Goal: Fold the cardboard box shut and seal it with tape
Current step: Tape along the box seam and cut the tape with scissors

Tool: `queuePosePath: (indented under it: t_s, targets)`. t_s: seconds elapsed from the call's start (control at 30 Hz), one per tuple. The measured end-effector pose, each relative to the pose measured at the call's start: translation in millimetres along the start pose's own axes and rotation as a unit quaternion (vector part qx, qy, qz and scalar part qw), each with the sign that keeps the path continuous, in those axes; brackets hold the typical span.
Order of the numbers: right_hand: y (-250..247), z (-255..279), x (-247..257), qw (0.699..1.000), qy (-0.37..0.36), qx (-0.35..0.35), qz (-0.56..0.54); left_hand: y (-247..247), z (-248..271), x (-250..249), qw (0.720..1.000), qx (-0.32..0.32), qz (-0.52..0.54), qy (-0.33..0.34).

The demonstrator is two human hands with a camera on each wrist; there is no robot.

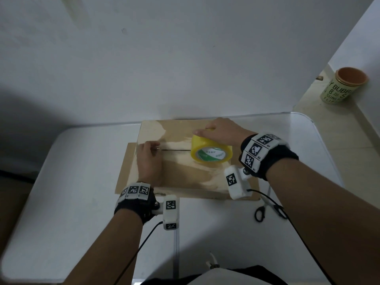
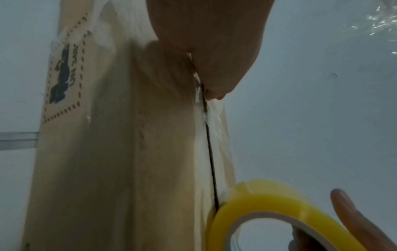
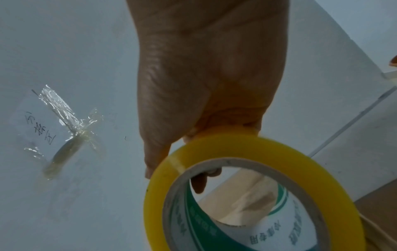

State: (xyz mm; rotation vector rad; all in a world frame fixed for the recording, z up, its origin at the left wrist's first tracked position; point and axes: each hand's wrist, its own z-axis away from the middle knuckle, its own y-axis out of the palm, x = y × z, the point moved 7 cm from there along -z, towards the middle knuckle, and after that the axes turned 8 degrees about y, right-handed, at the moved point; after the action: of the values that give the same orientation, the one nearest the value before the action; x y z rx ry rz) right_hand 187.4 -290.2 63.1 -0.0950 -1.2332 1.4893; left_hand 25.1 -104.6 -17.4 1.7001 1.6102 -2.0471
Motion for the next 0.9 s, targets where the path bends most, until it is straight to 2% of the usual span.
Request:
queuePosePath:
  t_s: [0.1,0.3,0.57,0.73,0.9]
  targets:
    - [-0.9,3.3,3.5,1.0,0.004,-0.024,0.0,-4.9,-0.9,13.4,0.994,0.011,-0.104,0.019]
    - [-10.4,4.8,15.2,0.998,-0.016,-0.051,-0.045,12.6,4.9,13.1,0.97,0.121,-0.207,0.047]
    - [-16.2,6.9,21.9,0.998,-0.044,-0.044,0.011,16.5,13.3,15.3,0.969,0.152,-0.197,-0.012]
    - [-4.8,8.4,3.5,0.998,-0.027,0.0,0.053,18.0,14.6,12.1,0.964,0.176,-0.197,-0.027]
    - [-6.3,14.2,-6.4,0.997,-0.001,0.016,0.076,19.3,11.2,11.5,0.967,0.153,-0.195,-0.055]
